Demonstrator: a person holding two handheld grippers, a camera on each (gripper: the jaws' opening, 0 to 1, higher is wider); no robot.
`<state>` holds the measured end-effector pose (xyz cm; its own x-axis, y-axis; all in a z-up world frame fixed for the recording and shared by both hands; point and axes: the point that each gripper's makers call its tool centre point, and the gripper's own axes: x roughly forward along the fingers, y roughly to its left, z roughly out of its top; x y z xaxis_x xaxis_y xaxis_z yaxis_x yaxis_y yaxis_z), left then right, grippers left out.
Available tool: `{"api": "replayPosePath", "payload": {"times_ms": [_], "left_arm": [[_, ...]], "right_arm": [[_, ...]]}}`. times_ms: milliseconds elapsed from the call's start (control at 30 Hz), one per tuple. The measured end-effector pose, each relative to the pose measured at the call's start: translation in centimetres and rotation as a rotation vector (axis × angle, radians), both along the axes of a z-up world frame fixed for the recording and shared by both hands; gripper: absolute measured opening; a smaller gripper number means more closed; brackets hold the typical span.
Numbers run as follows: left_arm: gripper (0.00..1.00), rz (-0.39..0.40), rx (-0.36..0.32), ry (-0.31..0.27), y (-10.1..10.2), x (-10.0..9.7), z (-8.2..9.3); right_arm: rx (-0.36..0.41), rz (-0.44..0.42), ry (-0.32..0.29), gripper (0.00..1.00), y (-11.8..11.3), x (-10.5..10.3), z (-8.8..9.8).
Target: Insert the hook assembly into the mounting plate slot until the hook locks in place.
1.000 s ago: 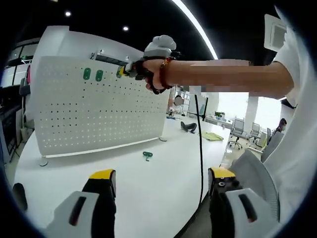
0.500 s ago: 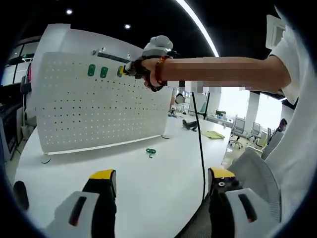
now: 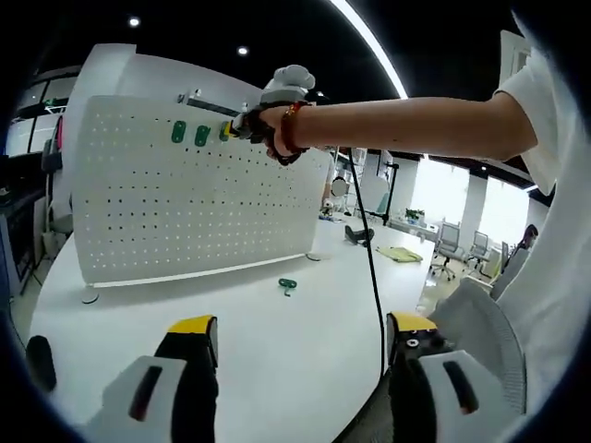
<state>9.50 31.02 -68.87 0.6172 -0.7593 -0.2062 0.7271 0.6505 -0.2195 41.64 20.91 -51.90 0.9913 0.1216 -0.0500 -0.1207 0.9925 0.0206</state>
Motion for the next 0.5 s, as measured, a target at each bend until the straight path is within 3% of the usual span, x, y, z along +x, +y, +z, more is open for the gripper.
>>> {"api": "replayPosePath", "payload": {"times_ms": [500], "left_arm": [[0.76, 0.011, -0.006, 0.004, 0.2, 0.2, -0.1]], "right_arm": [[0.013, -0.029, 0.044, 0.01, -0.4, 0.2, -1.2]]}}
